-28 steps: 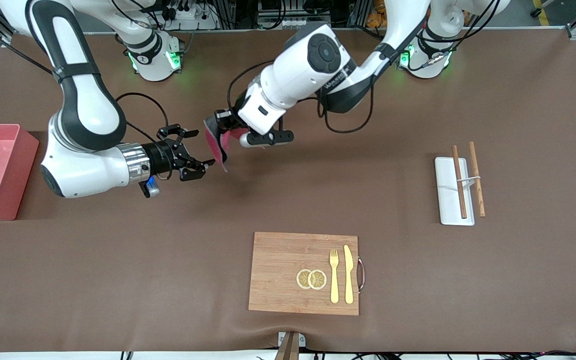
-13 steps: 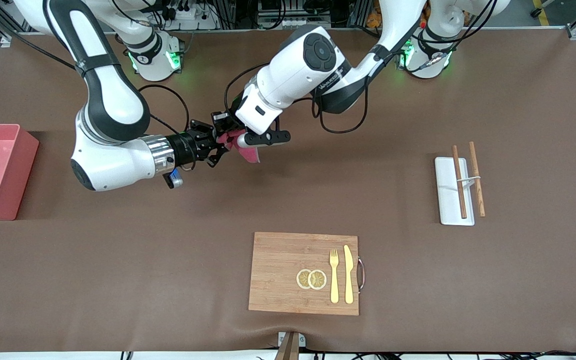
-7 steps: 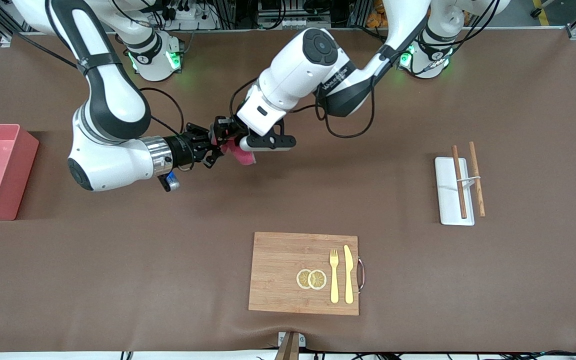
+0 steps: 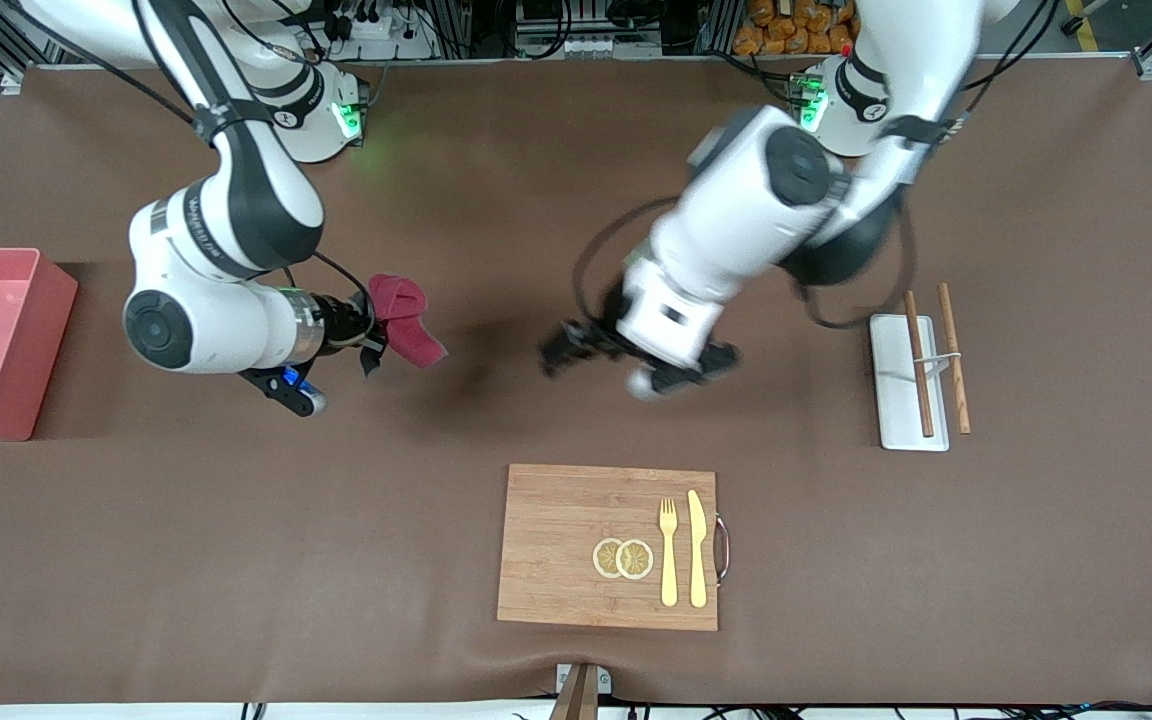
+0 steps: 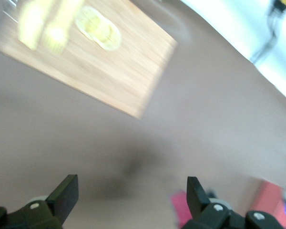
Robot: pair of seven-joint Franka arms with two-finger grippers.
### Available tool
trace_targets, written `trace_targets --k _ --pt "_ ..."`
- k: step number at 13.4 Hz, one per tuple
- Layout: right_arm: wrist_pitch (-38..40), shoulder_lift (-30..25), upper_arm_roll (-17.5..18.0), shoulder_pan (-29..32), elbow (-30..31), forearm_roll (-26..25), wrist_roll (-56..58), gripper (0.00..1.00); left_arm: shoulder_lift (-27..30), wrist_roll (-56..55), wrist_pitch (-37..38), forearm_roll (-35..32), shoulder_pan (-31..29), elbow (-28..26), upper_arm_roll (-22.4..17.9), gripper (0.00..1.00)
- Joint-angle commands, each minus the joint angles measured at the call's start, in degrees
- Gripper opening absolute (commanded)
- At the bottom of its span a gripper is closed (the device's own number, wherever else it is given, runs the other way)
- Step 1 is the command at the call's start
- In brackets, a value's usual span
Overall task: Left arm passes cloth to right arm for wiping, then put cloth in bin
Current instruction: 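Carry the cloth with the right gripper while the left gripper withdraws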
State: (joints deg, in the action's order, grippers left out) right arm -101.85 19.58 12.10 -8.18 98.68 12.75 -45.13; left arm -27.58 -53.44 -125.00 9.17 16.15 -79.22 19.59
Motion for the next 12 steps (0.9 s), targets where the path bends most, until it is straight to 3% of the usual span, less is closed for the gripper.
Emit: trace_targets --k 1,6,12 --pt "-4.5 -1.1 1.1 -2.6 3.3 -4.9 0.3 0.00 2.2 6.9 7.3 -2.8 -7.4 -0.8 0.8 1.00" --pt "-19.4 -1.0 1.1 -2.8 14.7 -7.5 0.3 0.00 7.5 19.3 21.3 -5.8 -16.1 -0.9 0.7 1.00" --pt "-23.0 -0.9 0.2 4.0 19.1 -7.7 11.9 0.00 13.8 30.7 29.2 -6.8 -23.5 -1.4 1.1 1.00"
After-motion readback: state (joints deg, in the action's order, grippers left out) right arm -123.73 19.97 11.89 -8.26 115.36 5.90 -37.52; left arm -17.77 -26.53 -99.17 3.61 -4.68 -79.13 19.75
